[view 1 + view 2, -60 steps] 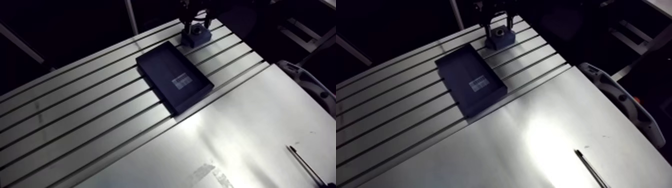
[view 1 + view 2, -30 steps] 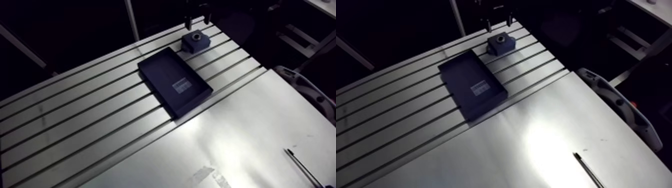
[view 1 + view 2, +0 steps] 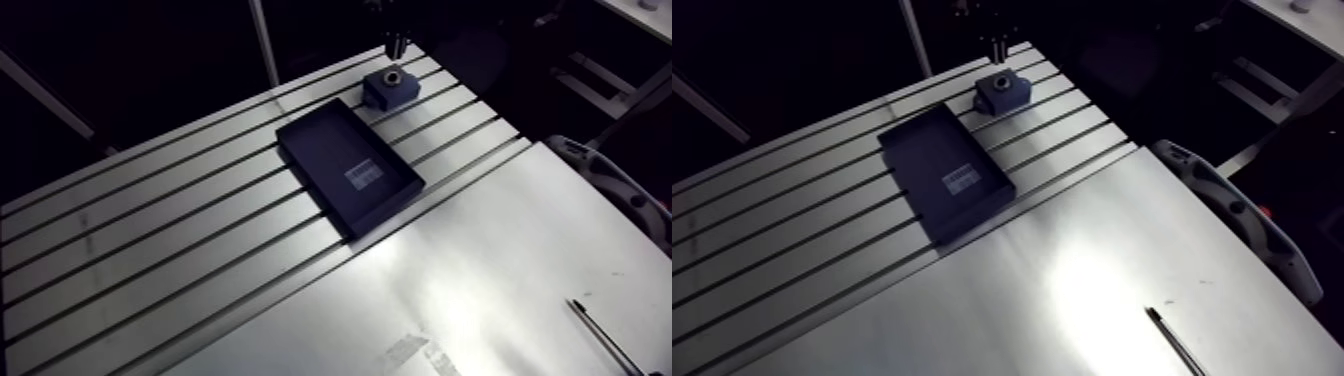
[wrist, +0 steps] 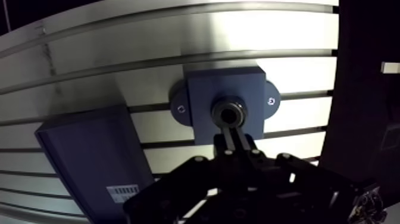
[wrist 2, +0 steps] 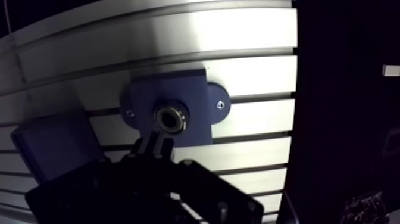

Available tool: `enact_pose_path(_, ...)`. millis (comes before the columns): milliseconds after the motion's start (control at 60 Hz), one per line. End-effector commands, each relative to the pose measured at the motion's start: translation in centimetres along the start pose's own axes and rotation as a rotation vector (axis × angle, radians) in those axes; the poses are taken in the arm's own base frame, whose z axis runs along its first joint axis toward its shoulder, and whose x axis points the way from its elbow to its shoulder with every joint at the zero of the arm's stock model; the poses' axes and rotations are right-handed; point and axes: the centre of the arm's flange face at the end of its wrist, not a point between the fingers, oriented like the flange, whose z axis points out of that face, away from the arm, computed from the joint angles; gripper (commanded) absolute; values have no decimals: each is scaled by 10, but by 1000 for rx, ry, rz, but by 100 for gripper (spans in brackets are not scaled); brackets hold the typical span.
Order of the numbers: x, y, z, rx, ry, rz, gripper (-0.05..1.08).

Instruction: Pick up the bearing and press it into the housing until flush.

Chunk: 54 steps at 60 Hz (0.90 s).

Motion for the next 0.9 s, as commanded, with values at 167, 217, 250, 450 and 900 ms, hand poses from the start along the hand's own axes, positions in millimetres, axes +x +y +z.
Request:
enact_pose_path(167,0,1,5,2,-6,1,108)
enact_pose_path(217,0,2,7,1,-7,2,108)
enact_pose_path(250,0,3,8,2,-9,3,108)
enact_pose_path(450,-1,4,17,5,-21,4,108)
enact_pose_path(900,-1,4,28,3,-17,5,108)
